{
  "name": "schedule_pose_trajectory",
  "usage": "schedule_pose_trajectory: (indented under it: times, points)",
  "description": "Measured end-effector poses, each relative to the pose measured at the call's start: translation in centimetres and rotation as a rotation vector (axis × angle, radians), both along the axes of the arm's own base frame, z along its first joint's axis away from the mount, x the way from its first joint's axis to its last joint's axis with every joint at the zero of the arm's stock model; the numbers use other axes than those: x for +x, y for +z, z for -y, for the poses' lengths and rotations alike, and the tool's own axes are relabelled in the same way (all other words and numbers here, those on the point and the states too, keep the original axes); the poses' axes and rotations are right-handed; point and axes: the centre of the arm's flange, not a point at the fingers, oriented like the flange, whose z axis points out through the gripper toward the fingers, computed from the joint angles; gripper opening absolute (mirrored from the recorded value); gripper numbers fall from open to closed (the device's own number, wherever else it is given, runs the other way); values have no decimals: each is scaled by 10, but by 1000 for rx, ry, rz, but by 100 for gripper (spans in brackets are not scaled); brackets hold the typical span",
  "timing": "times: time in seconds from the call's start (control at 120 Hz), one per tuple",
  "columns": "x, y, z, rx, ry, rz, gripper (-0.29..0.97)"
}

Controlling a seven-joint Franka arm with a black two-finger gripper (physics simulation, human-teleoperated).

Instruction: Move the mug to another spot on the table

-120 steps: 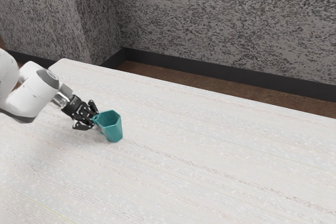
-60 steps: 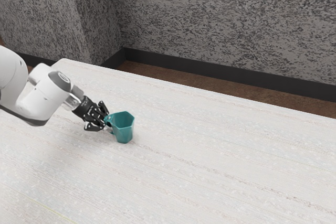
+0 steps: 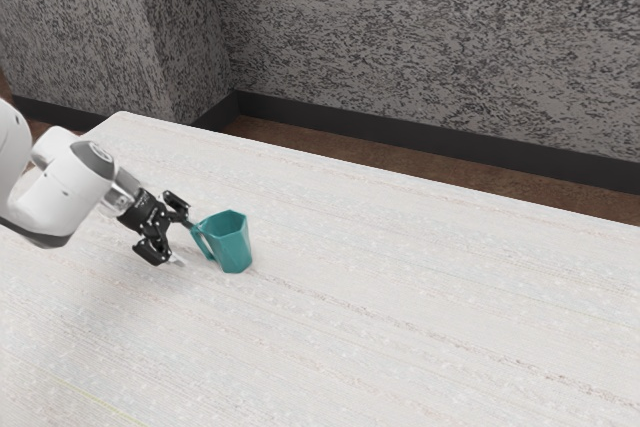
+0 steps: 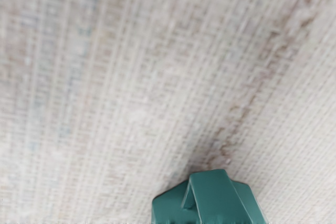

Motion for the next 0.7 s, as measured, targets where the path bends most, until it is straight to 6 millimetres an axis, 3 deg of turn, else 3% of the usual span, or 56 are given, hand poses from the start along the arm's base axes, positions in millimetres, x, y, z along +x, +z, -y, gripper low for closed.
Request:
schedule_pose_trajectory:
  times: [0.075,0.208,0.342,0.55,0.7]
  points:
    - [-3,18,-5,35,-24,15,63]
    - [-13,68,-27,147,-74,57,65]
    - [-19,124,-32,337,-240,67,66]
    - [2,209,-14,591,-540,52,67]
    - [14,269,17,713,-742,48,68]
